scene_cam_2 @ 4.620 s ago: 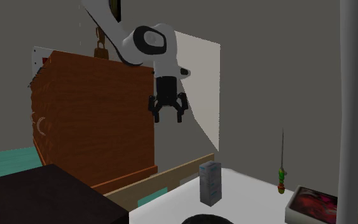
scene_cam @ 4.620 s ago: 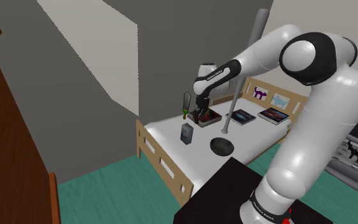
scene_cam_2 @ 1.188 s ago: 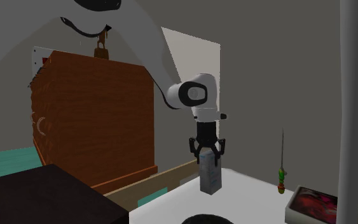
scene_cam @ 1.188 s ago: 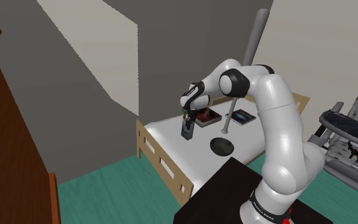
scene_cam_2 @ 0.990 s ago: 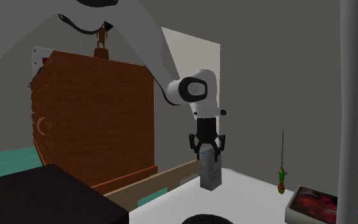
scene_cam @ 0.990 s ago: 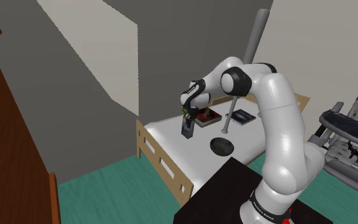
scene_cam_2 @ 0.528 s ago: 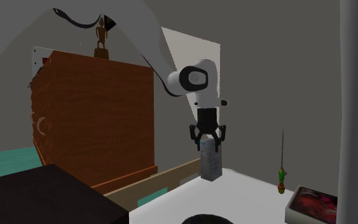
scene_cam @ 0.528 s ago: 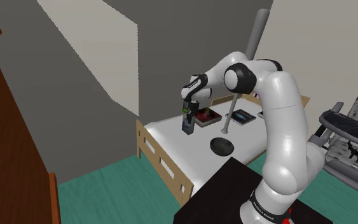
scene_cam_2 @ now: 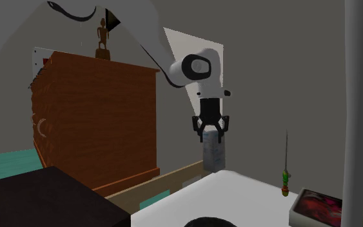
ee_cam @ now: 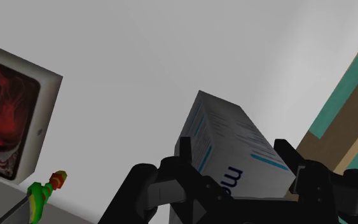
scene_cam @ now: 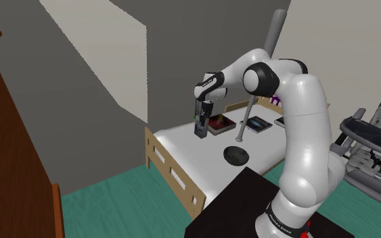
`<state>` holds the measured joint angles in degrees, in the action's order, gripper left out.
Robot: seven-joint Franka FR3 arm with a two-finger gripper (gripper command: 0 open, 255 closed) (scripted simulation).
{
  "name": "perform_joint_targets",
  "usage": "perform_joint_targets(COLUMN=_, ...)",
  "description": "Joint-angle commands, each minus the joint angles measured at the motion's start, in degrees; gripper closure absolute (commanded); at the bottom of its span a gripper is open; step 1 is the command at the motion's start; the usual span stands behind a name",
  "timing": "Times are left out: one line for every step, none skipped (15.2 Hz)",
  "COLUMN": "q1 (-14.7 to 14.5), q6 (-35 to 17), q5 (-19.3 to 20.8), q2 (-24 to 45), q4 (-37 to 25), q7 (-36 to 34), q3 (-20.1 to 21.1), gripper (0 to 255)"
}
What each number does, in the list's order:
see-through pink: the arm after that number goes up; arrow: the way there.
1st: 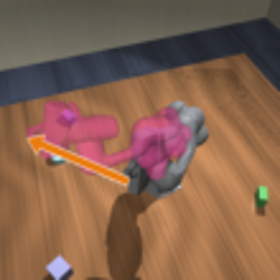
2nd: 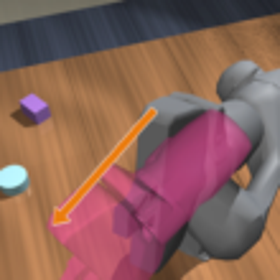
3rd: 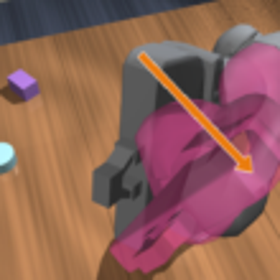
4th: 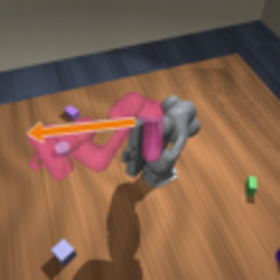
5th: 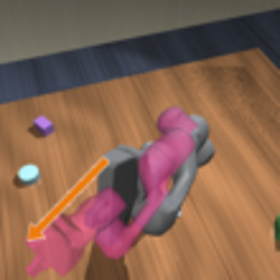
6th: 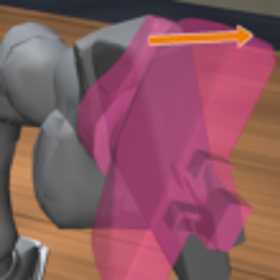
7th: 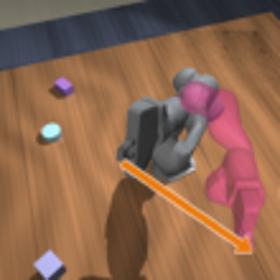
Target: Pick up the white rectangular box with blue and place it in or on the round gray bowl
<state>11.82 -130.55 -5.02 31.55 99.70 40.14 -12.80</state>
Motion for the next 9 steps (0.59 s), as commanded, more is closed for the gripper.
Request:
perform_joint_targets(q1=-0.1, q6=1.1, q5=0.2, q2=-0.9, q4=-0.2, q7=-0.1, q3=-0.1, gripper=255)
perform_joint_targets(q1=-0.2, q6=1.3, q5=0.3, q2=-1.2, q4=-0.2, q7=-0.1, q3=-0.2, gripper=255)
perform_joint_targets(q1=0.2, q6=0.6, q5=0.4, q2=-2.7, q4=2.0, q7=0.7, q3=-0.5, gripper=255)
perform_joint_targets(q1=0.6, q6=-0.1, q5=0.6, q2=-4.3, q4=4.2, q7=1.5, q3=-0.8, gripper=255)
perform_joint_targets(q1=1.0, q6=-0.7, q5=0.8, q2=-5.8, q4=6.3, q7=2.3, q3=-1.2, gripper=255)
perform_joint_targets(q1=1.5, q6=-1.3, q5=1.0, q2=-7.3, q4=8.3, q7=3.1, q3=-1.6, gripper=255)
perform_joint_targets(q1=1.9, q6=-1.8, q5=1.2, q2=-8.7, q4=10.3, q7=3.9, q3=-2.0, gripper=255)
perform_joint_targets(q1=2.4, q6=-2.3, q5=1.4, q2=-10.2, q4=12.1, q7=4.8, q3=-2.4, gripper=255)
perform_joint_targets(q1=2.8, q6=-2.7, q5=1.6, q2=-11.5, q4=13.9, q7=5.6, q3=-2.8, gripper=255)
